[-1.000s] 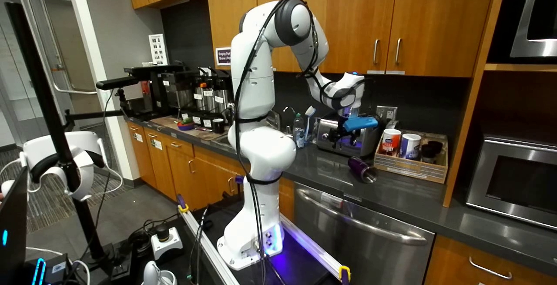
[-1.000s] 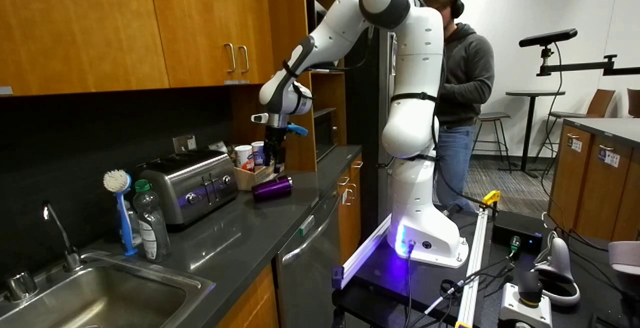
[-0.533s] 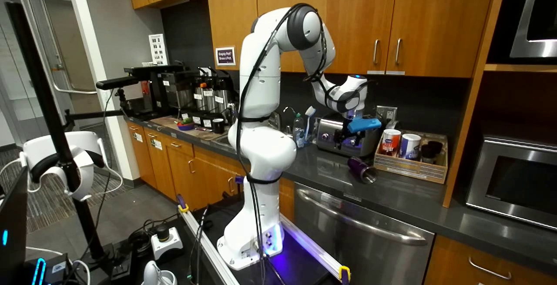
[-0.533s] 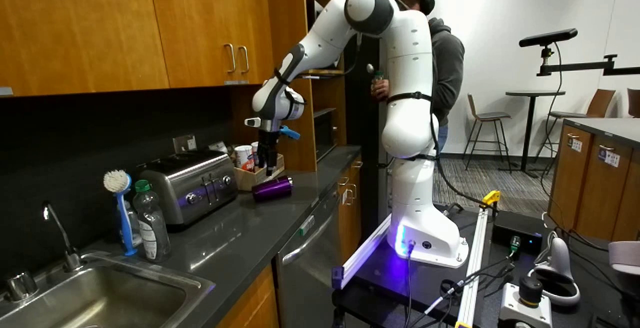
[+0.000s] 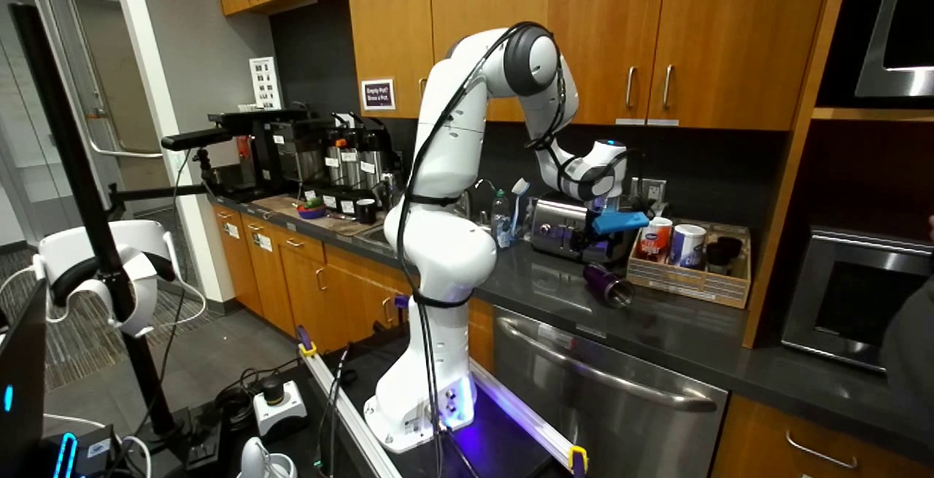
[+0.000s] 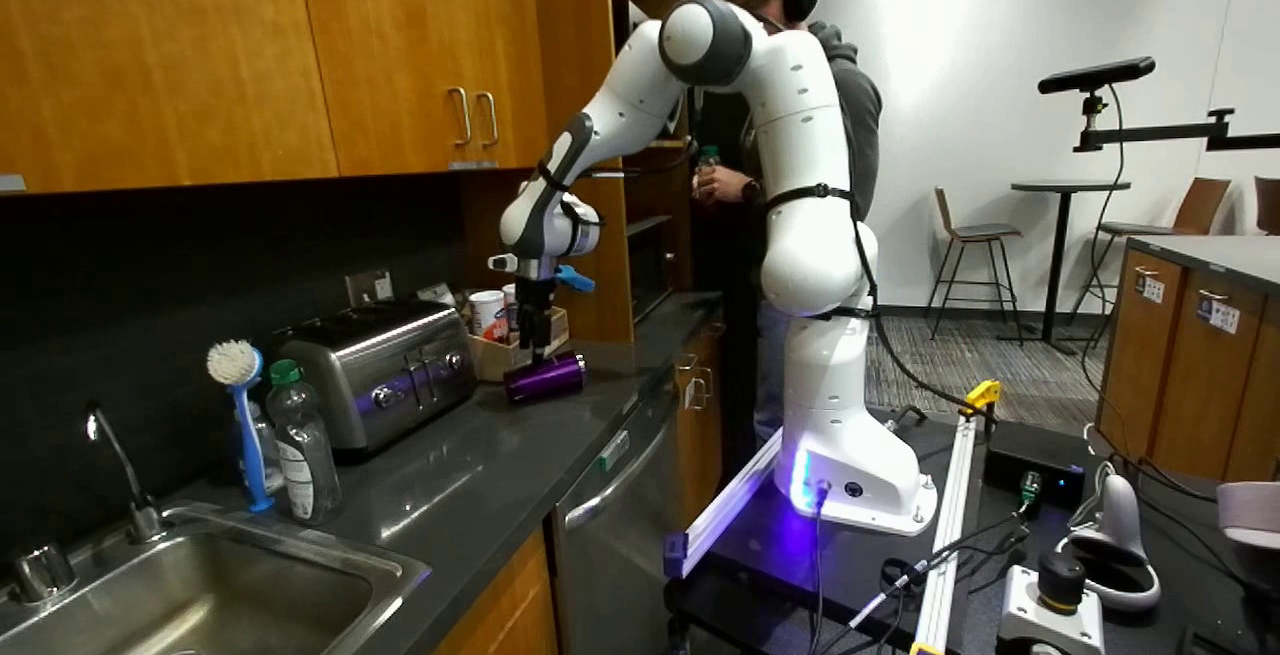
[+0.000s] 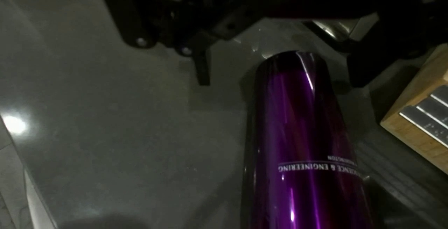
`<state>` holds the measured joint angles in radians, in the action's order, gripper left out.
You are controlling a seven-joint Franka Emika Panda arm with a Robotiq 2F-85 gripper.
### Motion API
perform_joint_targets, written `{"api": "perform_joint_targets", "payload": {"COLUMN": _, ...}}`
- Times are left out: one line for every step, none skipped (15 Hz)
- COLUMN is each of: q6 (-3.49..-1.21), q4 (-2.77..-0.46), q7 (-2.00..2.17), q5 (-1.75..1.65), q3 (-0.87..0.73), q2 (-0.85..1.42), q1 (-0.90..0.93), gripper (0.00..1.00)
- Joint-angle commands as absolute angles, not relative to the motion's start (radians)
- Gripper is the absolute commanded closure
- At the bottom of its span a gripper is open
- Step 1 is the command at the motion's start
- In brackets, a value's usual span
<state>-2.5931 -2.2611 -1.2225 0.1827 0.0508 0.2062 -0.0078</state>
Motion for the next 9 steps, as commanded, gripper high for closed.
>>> {"api": "perform_joint_targets", "payload": {"q6": -2.592, "q4": -2.233, "q7": -1.173, "q5": 0.126, "q3": 0.057, "q2": 0.231, "q1": -0.021, "gripper": 0.0}}
{"api": "perform_joint_targets", "payload": {"q6": -2.59, "q4": -2.229, "q7": -1.167, "q5": 0.117, "q3": 0.058, "q2": 0.238, "q1": -0.022, "gripper": 0.0}}
{"api": "perform_joint_targets", "payload": {"q6": -2.59, "q4": -2.227, "q7": -1.162, "q5": 0.109, "q3": 0.058, "q2": 0.243, "q1": -0.023, "gripper": 0.0}}
{"api": "perform_joint_targets", "payload": {"q6": -2.588, "q4": -2.226, "q7": -1.157, "q5": 0.102, "q3": 0.059, "q2": 0.248, "q1": -0.025, "gripper": 0.0}}
{"api": "perform_joint_targets", "payload": {"q6": -2.587, "q4": -2.223, "q7": -1.154, "q5": 0.1, "q3": 0.062, "q2": 0.256, "q1": -0.026, "gripper": 0.0}}
{"api": "perform_joint_targets", "payload": {"q6": -2.586, "q4": -2.221, "q7": -1.154, "q5": 0.1, "q3": 0.063, "q2": 0.264, "q1": -0.028, "gripper": 0.0}}
{"api": "perform_joint_targets", "payload": {"q6": -2.585, "q4": -2.217, "q7": -1.153, "q5": 0.1, "q3": 0.065, "q2": 0.272, "q1": -0.029, "gripper": 0.0}}
{"api": "perform_joint_targets", "payload": {"q6": -2.586, "q4": -2.216, "q7": -1.152, "q5": 0.098, "q3": 0.066, "q2": 0.28, "q1": -0.03, "gripper": 0.0}}
{"api": "perform_joint_targets", "payload": {"q6": -2.585, "q4": -2.214, "q7": -1.152, "q5": 0.099, "q3": 0.067, "q2": 0.287, "q1": -0.031, "gripper": 0.0}}
